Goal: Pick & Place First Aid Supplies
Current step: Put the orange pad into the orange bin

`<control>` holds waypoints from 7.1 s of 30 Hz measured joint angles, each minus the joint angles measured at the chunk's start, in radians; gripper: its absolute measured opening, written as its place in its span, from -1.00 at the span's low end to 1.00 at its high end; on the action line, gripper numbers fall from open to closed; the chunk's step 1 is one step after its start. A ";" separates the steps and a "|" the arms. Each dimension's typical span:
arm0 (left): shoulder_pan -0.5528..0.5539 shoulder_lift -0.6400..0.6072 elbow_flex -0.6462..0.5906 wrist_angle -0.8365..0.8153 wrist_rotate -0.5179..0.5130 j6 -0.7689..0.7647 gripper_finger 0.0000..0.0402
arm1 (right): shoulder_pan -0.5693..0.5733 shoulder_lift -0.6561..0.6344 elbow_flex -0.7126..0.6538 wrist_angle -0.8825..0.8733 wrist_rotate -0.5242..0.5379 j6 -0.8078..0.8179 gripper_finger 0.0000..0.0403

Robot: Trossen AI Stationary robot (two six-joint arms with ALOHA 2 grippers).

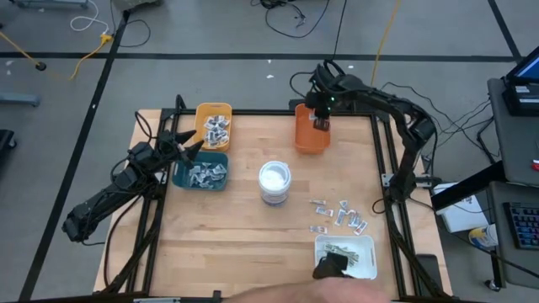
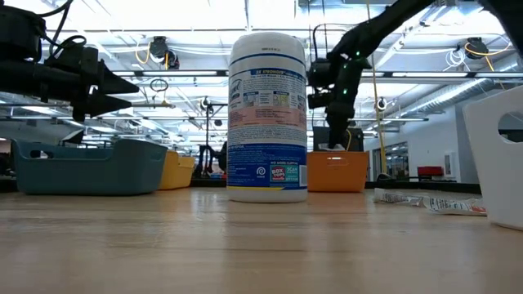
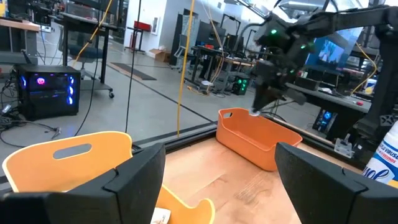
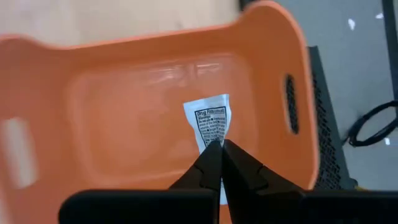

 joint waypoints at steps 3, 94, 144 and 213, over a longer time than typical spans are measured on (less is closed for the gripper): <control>0.000 0.000 0.000 0.000 0.000 0.000 0.52 | -0.007 0.035 0.003 0.013 0.000 0.000 -1.00; 0.000 0.000 0.000 0.000 0.000 0.000 0.52 | 1.041 -0.531 -0.929 0.165 0.099 2.179 -0.03; 0.000 0.000 0.000 0.000 0.000 0.000 0.52 | 0.540 -0.324 -0.308 -0.079 0.017 0.323 -1.00; 0.000 0.000 0.000 0.000 0.000 0.000 0.52 | 0.412 -0.299 -0.302 -0.028 0.021 0.713 -0.18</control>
